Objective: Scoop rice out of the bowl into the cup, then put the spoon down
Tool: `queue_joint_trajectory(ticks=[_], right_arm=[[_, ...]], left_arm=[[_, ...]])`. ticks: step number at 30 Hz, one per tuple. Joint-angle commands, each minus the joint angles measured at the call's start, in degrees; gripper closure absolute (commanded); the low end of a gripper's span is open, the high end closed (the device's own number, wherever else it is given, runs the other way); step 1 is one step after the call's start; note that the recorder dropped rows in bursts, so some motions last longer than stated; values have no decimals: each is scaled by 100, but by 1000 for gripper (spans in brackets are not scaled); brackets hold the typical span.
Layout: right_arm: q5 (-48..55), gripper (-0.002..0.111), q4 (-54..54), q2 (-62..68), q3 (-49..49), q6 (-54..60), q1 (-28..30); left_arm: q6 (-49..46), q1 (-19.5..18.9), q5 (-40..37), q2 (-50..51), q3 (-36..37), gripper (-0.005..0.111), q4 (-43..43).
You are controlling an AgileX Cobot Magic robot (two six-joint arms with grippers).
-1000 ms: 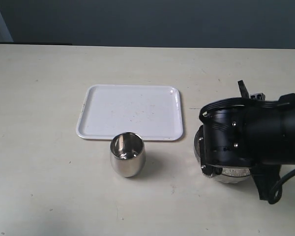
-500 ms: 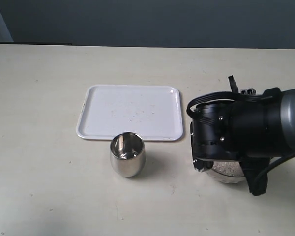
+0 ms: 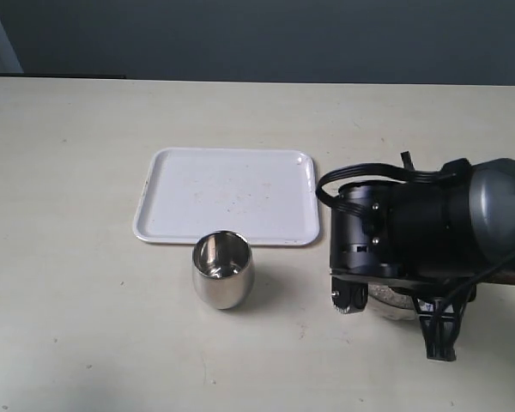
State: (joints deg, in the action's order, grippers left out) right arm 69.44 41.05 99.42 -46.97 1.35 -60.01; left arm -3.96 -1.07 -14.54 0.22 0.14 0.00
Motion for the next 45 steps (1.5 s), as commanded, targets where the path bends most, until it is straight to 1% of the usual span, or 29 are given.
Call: queue_joint_trajectory(ticks=[1, 8, 15, 27, 32, 40, 45], right_arm=[[-195, 109, -205, -174, -31, 2, -3], [-574, 109, -980, -243, -31, -27, -3], [-616, 109, -992, -243, -31, -135, -3], [-228, 109, -679, -361, -31, -135, 5], [-199, 109, -714, -494, -31, -135, 208], [-207, 109, -728, -583, -31, -135, 289], [-315, 109, -1017, -590, -31, -135, 398]], left_arm=[[23, 2, 82, -22, -14, 106, 0], [23, 2, 82, -22, -14, 106, 0], [23, 2, 82, -22, -14, 106, 0], [23, 2, 82, -22, -14, 106, 0], [23, 2, 82, -22, -14, 106, 0], [23, 2, 82, -22, -14, 106, 0], [23, 2, 82, -22, -14, 106, 0]])
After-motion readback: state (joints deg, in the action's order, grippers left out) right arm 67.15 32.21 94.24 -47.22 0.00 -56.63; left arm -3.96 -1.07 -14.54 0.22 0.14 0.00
